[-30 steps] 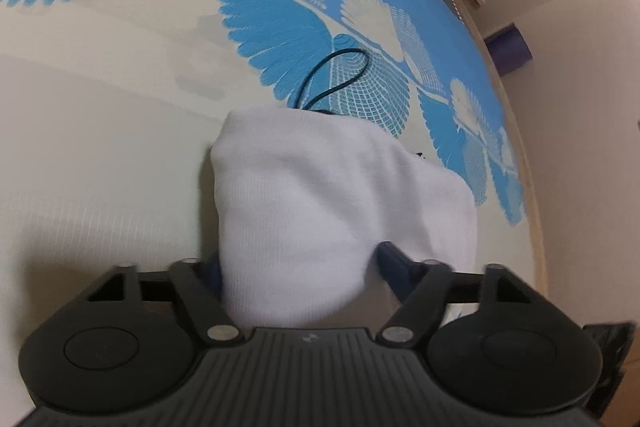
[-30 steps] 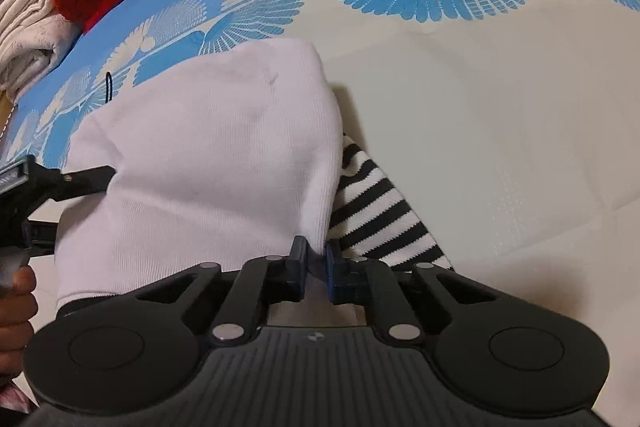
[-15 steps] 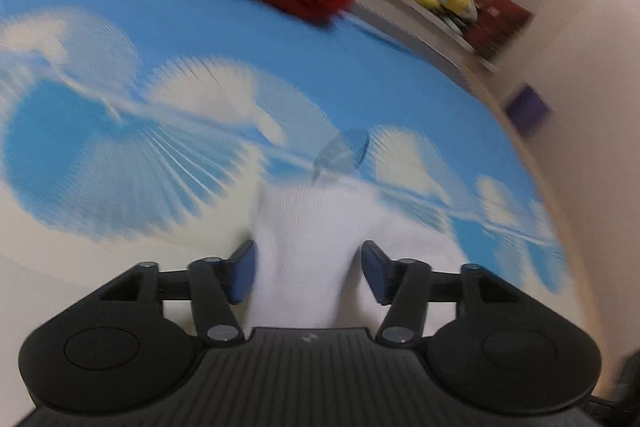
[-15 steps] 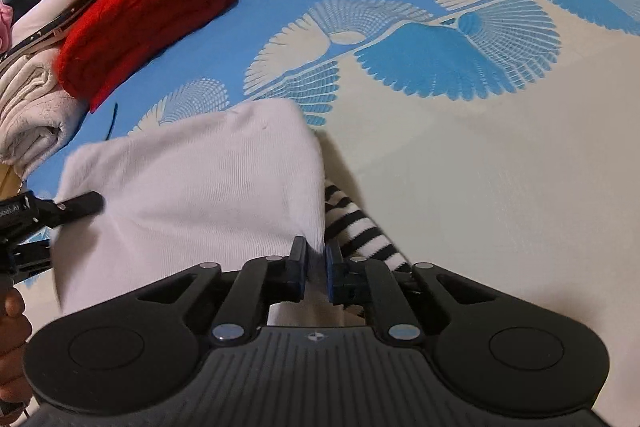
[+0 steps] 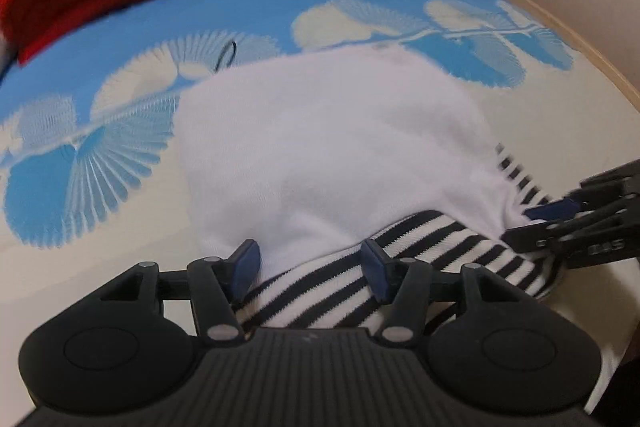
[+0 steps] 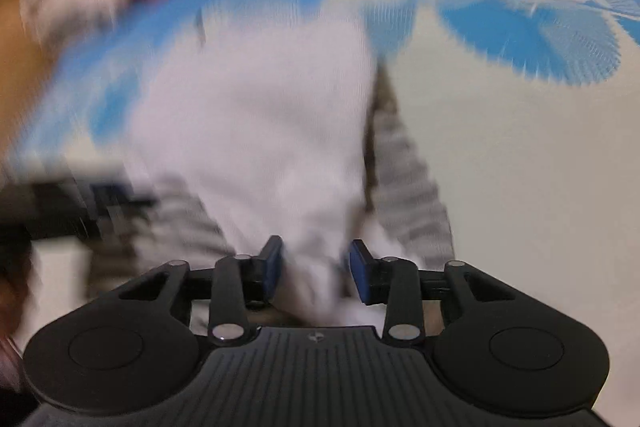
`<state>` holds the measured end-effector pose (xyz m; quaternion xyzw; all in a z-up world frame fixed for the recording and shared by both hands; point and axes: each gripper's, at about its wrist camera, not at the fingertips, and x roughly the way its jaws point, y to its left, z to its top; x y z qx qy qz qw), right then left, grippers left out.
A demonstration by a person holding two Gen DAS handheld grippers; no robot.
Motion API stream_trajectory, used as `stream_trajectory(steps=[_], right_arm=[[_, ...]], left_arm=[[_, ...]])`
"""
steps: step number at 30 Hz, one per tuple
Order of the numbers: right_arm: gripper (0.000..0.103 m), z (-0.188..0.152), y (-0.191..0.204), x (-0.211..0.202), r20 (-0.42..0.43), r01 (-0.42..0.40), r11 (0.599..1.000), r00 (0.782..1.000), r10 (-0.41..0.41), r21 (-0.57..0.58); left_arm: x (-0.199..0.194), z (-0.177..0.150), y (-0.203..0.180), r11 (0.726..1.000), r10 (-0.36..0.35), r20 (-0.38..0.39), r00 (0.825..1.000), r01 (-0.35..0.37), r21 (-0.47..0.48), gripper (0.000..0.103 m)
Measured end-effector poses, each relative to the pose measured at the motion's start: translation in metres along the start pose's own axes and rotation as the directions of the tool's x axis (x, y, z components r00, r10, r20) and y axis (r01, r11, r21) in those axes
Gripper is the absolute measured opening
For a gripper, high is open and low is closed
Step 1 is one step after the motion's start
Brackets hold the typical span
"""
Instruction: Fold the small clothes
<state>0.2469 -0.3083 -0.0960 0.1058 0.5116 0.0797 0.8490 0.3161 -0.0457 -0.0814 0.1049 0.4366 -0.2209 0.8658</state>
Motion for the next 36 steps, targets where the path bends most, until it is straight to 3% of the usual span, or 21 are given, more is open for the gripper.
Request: stream_trajectory(steps=[4, 8, 9, 10, 11, 13, 18, 21, 24, 25, 27, 30, 32, 36], right_arm=[[0.046, 0.002, -0.01, -0.013, 0.032, 0.002, 0.998, 0.999, -0.004, 0.06], [0.043, -0.001, -0.018, -0.018, 0.022, -0.007, 0.999, 1.0, 0.006, 0.048], [0.031, -0.001, -0.018, -0.016, 0.012, -0.019, 0.999, 1.0, 0.018, 0.045], [0.022, -0.001, -0.013, -0.013, 0.005, -0.04, 0.998, 0.999, 0.039, 0.046], [0.01, 0.0, -0.014, -0.013, -0.004, -0.076, 0.996, 0.997, 0.077, 0.049], [0.008, 0.001, -0.009, -0.015, 0.005, -0.069, 0.997, 0.998, 0.069, 0.046], [0.007, 0.003, -0.021, -0.024, 0.027, -0.055, 0.99, 0.998, 0.052, 0.134], [0.01, 0.001, -0.008, -0.028, 0.042, -0.013, 1.0, 0.999, 0.012, 0.023], [0.012, 0.0, -0.003, -0.036, 0.061, 0.018, 1.0, 0.998, -0.018, -0.001], [0.013, 0.001, -0.005, -0.038, 0.065, 0.017, 1.0, 0.998, -0.018, 0.009], [0.029, -0.001, -0.009, -0.034, 0.042, 0.009, 1.0, 0.999, -0.01, 0.021], [0.043, -0.012, -0.006, -0.017, -0.04, 0.069, 0.996, 0.997, -0.072, -0.05], [0.046, -0.014, -0.003, -0.023, -0.004, 0.107, 0.991, 0.994, -0.108, -0.083], [0.048, -0.012, -0.009, -0.064, 0.131, 0.139, 0.99, 0.981, -0.142, 0.027]], left_arm=[[-0.039, -0.002, 0.029, 0.973, -0.063, 0.0, 0.998, 0.061, -0.221, 0.064], [-0.053, -0.027, 0.03, 0.959, -0.105, -0.077, 0.991, 0.08, -0.273, 0.061], [-0.045, -0.034, 0.028, 0.957, -0.119, -0.126, 0.985, 0.08, -0.28, 0.057], [-0.027, -0.045, 0.023, 0.962, -0.112, -0.23, 0.967, 0.047, -0.27, 0.05], [-0.014, -0.053, 0.016, 0.977, -0.07, -0.287, 0.955, 0.008, -0.212, 0.051], [-0.013, -0.05, 0.004, 0.994, -0.032, -0.27, 0.962, 0.002, -0.111, 0.051], [-0.036, -0.045, 0.012, 0.984, -0.059, -0.219, 0.974, 0.02, -0.179, 0.05], [-0.057, -0.037, 0.013, 0.982, -0.036, -0.117, 0.992, 0.013, -0.187, 0.052], [-0.055, -0.031, 0.014, 0.978, -0.006, -0.07, 0.998, -0.009, -0.21, 0.053], [-0.043, -0.031, 0.014, 0.979, 0.008, -0.087, 0.996, -0.026, -0.204, 0.054], [-0.015, -0.037, 0.016, 0.983, 0.045, -0.174, 0.984, -0.074, -0.168, 0.068], [-0.02, -0.034, 0.012, 0.978, 0.069, -0.166, 0.984, -0.099, -0.181, 0.071], [-0.038, -0.031, 0.011, 0.972, 0.086, -0.133, 0.987, -0.113, -0.207, 0.072], [-0.083, -0.032, -0.001, 0.967, 0.113, -0.054, 0.992, -0.122, -0.224, 0.084]])
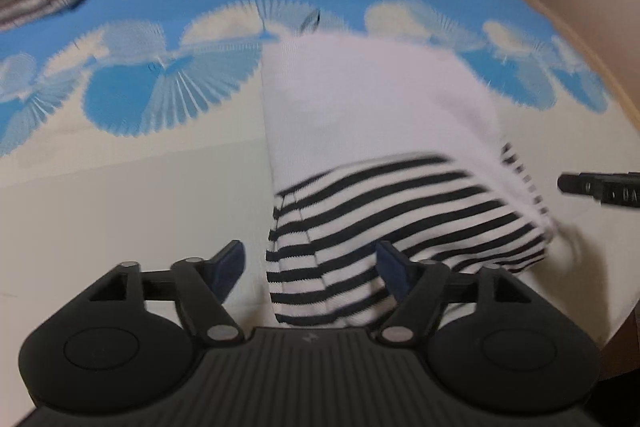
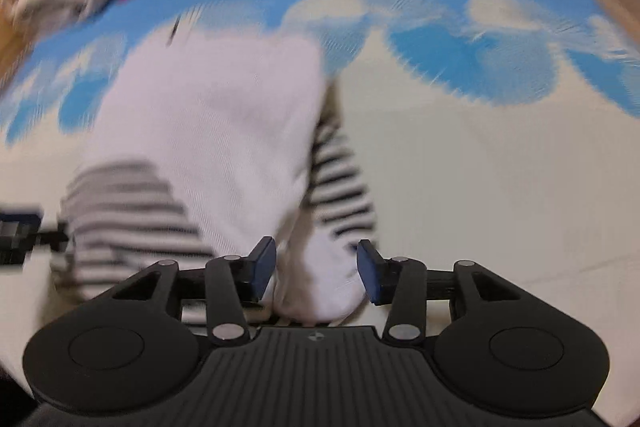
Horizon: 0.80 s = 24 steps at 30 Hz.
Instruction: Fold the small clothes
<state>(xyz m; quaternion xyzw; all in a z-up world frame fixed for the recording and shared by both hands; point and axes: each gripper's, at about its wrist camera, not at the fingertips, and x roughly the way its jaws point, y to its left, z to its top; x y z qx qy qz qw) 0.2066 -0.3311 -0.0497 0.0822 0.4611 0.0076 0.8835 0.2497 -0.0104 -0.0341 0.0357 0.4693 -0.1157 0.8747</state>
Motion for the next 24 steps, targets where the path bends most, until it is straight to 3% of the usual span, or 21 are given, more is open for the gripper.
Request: stream_trajectory(steps=[2, 4, 6, 8, 9, 14, 18, 21, 24], right_arm=[[0.049, 0.001, -0.003, -0.022, 0.073, 0.024, 0.999, 0.997, -0.026, 0.028], [0.058, -0.002, -0.003, -0.05, 0.154, 0.038, 0.997, 0.987, -0.048, 0.065], [0.079, -0.009, 0.002, -0.074, 0.219, 0.035, 0.997, 0.974, -0.049, 0.068], [0.091, -0.021, 0.012, -0.099, 0.293, 0.043, 0.998, 0.955, -0.051, 0.034], [0.093, -0.027, 0.016, -0.11, 0.292, 0.025, 1.0, 0.956, -0.029, 0.015], [0.097, -0.062, 0.027, -0.157, 0.398, 0.029, 0.999, 0.917, -0.037, 0.025], [0.099, -0.09, 0.027, -0.18, 0.434, 0.026, 0.999, 0.9, -0.044, 0.048], [0.101, -0.107, 0.037, -0.188, 0.437, 0.034, 0.999, 0.898, -0.046, 0.037], [0.101, -0.115, 0.05, -0.183, 0.402, 0.038, 0.999, 0.915, -0.035, 0.001]], left_arm=[[-0.026, -0.006, -0.003, 0.999, 0.037, 0.048, 0.998, -0.037, 0.005, 0.087], [-0.044, -0.012, -0.006, 0.999, 0.053, 0.071, 0.996, -0.053, -0.005, 0.087], [-0.063, -0.022, -0.008, 0.998, 0.056, 0.092, 0.994, -0.053, -0.026, 0.089], [-0.081, -0.038, -0.011, 0.997, 0.067, 0.13, 0.989, -0.06, -0.052, 0.099], [-0.088, -0.049, -0.013, 0.995, 0.077, 0.155, 0.985, -0.067, -0.068, 0.102], [-0.116, -0.086, -0.023, 0.992, 0.067, 0.246, 0.967, -0.037, -0.124, 0.103], [-0.129, -0.11, -0.036, 0.991, 0.06, 0.265, 0.962, -0.027, -0.127, 0.103], [-0.133, -0.114, -0.045, 0.995, 0.073, 0.284, 0.956, -0.05, -0.086, 0.103], [-0.131, -0.114, -0.049, 0.996, 0.069, 0.272, 0.96, -0.053, -0.066, 0.103]])
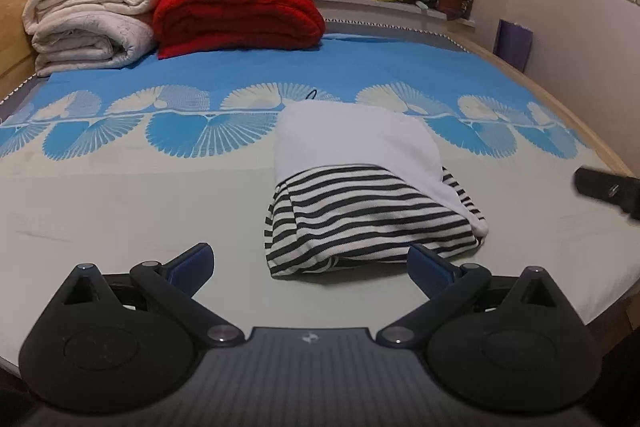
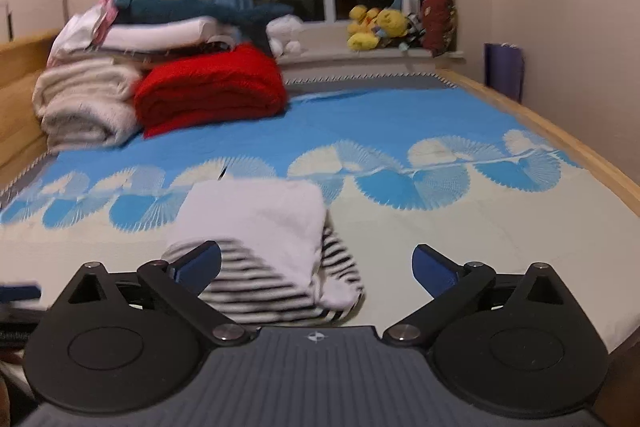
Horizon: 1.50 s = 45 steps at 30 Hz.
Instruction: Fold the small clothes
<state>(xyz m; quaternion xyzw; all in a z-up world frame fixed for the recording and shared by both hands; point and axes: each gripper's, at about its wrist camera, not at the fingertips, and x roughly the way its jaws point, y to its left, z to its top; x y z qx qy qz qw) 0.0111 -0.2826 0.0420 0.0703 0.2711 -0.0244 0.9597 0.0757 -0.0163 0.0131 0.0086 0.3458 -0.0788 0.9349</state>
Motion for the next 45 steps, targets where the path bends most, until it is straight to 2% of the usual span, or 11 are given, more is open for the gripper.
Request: stream_trajectory(steps=[3, 8, 15, 19, 25, 45], right_arm=[[0.101, -0.005, 0.011, 0.007, -0.037, 0.001, 0.999, 0.999, -0.003, -0.047], [0.101, -0.012, 0.025, 0.017, -0.098, -0.007, 0.999, 0.995, 0.002, -0.05], [0.101, -0.022, 0.04, 0.035, -0.189, -0.022, 0.995, 0.982, 0.003, -0.096], [0.101, -0.027, 0.045, 0.042, -0.217, -0.024, 0.991, 0.976, -0.006, -0.133], [0.101, -0.028, 0.045, 0.048, -0.231, -0.031, 0.988, 0.973, -0.004, -0.148], [0.101, -0.027, 0.045, 0.05, -0.231, -0.035, 0.99, 0.973, 0.002, -0.138]], left_arm=[[0.006, -0.004, -0.001, 1.0, 0.009, -0.03, 1.0, -0.009, 0.007, 0.103], [0.02, -0.011, -0.001, 1.0, 0.018, -0.086, 0.996, -0.018, 0.0, 0.103], [0.031, -0.012, -0.004, 0.999, 0.026, -0.111, 0.993, -0.029, -0.026, 0.103], [0.037, -0.012, -0.002, 0.999, -0.001, -0.141, 0.99, -0.007, -0.054, 0.103], [0.039, -0.013, -0.01, 1.0, -0.009, -0.141, 0.99, 0.005, -0.03, 0.103], [0.038, -0.011, -0.011, 0.999, -0.015, -0.117, 0.993, 0.011, -0.035, 0.103]])
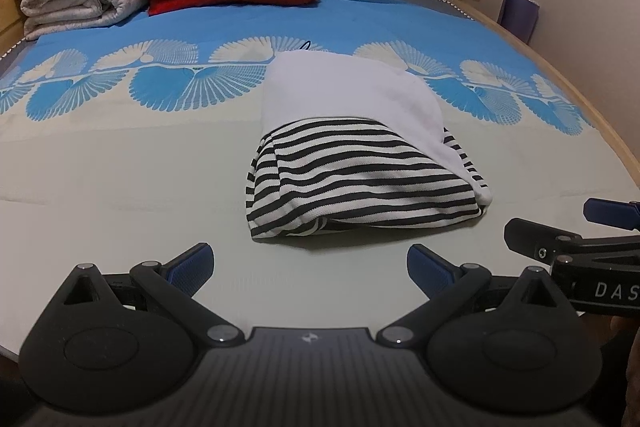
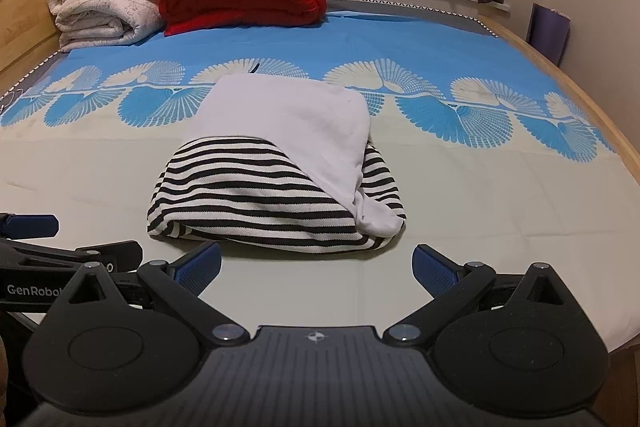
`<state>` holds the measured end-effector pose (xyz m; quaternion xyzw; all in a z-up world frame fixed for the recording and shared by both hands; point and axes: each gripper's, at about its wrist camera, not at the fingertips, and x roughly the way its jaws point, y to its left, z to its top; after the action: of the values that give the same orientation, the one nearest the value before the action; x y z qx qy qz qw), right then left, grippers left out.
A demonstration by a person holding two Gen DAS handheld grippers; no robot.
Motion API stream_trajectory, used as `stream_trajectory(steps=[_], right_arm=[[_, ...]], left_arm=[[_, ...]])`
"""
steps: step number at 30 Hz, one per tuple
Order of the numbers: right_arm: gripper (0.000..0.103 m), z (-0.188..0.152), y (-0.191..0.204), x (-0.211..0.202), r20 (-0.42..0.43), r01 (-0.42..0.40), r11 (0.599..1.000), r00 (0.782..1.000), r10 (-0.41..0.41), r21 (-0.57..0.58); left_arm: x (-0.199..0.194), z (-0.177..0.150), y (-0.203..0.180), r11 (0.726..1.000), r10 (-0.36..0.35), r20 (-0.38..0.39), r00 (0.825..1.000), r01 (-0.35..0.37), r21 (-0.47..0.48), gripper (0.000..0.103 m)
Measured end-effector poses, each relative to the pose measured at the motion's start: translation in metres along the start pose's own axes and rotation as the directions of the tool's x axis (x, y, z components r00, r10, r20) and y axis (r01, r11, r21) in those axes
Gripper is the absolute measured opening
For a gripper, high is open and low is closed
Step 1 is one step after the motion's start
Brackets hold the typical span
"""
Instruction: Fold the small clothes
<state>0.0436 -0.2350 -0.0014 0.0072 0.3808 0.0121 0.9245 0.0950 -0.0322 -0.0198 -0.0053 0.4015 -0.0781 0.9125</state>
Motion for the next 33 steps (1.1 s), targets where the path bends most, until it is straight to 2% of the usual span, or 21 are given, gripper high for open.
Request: stream_trajectory(steps=[33], right_arm=[[0.101, 0.0, 0.0006, -0.0003, 0.0, -0.003, 1.0, 1.0, 0.003, 0.001]], left_arm=[[-0.0008, -0.0001, -0.0012, 1.0, -0.004, 0.007, 1.0, 0.004, 0.01, 0.103]])
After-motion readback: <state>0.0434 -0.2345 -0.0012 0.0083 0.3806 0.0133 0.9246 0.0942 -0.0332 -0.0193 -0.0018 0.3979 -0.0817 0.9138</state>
